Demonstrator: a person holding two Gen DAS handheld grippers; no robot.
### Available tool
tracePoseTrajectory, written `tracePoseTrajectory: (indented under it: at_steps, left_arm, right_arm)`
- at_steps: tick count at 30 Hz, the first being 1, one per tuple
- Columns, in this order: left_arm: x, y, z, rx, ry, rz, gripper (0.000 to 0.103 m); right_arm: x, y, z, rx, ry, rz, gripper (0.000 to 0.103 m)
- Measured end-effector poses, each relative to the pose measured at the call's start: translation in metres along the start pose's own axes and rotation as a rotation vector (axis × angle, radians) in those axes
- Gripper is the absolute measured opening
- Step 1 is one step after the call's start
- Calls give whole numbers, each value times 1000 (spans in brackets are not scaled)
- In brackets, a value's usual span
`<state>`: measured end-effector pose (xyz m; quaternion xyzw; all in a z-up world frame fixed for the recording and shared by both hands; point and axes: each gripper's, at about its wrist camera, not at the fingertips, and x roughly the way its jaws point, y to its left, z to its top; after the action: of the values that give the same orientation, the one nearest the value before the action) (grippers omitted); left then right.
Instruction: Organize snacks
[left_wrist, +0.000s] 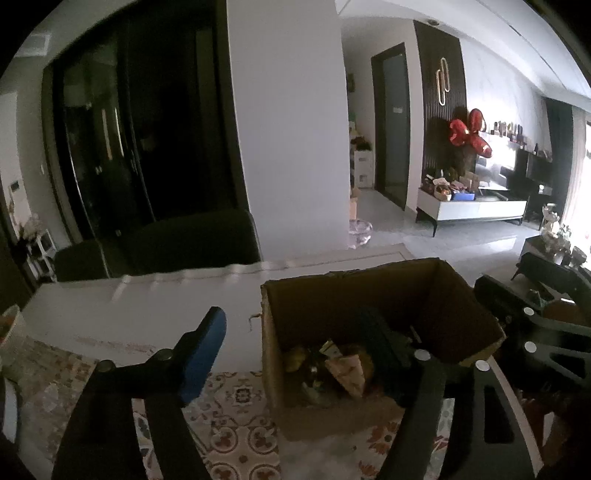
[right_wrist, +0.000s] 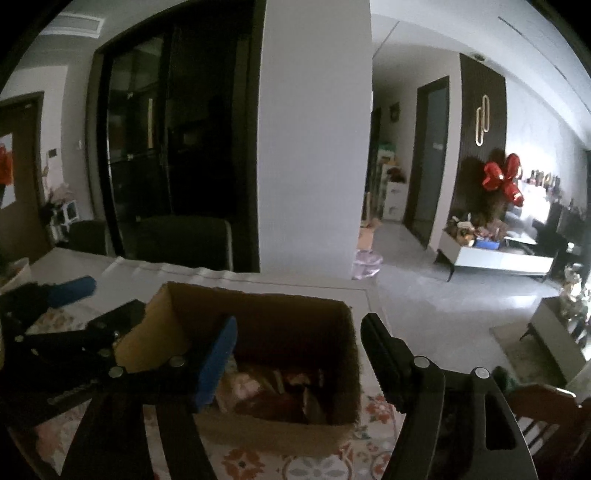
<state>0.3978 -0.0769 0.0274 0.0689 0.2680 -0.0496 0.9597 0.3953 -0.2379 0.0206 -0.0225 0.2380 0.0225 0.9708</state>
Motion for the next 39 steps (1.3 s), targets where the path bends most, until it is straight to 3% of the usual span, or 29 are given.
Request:
tracePoseTrajectory:
  at_steps: [9,15,25,39]
  left_arm:
    - [-50,-4,-25,7,-45,17,95]
    - [-86,-7,-41,-7,-62,30,101]
    - [-134,-2,-66,-41,-68,2,103]
    - [-193,-3,-107,-69,-60,33,103]
  right_arm:
    - [-51,-4,-24,43,-28,-38,85]
    - [-87,-5,-40,61,-35,-54,89]
    - [-142,-2,-61,82,-67,-60,93]
    - [-201,6,-100,78,-82,-56,96]
